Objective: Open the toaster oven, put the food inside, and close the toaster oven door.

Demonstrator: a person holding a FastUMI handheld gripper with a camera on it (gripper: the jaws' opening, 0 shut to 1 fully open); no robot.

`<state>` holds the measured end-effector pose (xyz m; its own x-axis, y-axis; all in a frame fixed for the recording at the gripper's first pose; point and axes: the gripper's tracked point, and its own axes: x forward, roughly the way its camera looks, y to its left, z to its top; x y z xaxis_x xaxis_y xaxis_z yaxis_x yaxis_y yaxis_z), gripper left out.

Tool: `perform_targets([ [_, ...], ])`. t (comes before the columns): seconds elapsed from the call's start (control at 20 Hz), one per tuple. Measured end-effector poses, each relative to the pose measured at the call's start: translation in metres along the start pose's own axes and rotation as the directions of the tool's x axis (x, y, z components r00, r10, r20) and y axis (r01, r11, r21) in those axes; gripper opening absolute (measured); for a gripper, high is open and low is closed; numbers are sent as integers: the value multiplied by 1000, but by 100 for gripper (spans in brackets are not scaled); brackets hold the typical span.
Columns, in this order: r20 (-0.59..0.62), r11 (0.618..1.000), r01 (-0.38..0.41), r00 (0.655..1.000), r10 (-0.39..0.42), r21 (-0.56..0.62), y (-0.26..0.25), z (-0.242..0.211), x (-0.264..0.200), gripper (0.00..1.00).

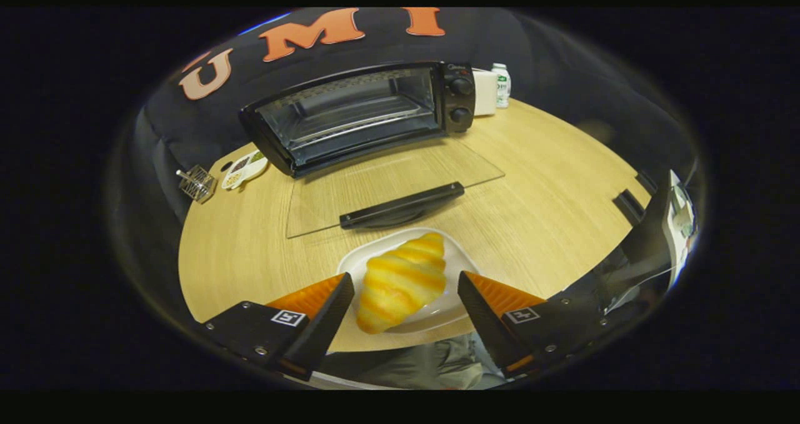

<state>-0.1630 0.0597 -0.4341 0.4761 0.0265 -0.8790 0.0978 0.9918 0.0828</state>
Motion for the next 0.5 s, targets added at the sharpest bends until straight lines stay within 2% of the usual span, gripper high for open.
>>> perform_targets([
  [0.15,-39,999,27,999,-26,23,-2,-15,5,99],
  [0.5,-115,996,30,993,-20,86,6,-39,17,100],
])
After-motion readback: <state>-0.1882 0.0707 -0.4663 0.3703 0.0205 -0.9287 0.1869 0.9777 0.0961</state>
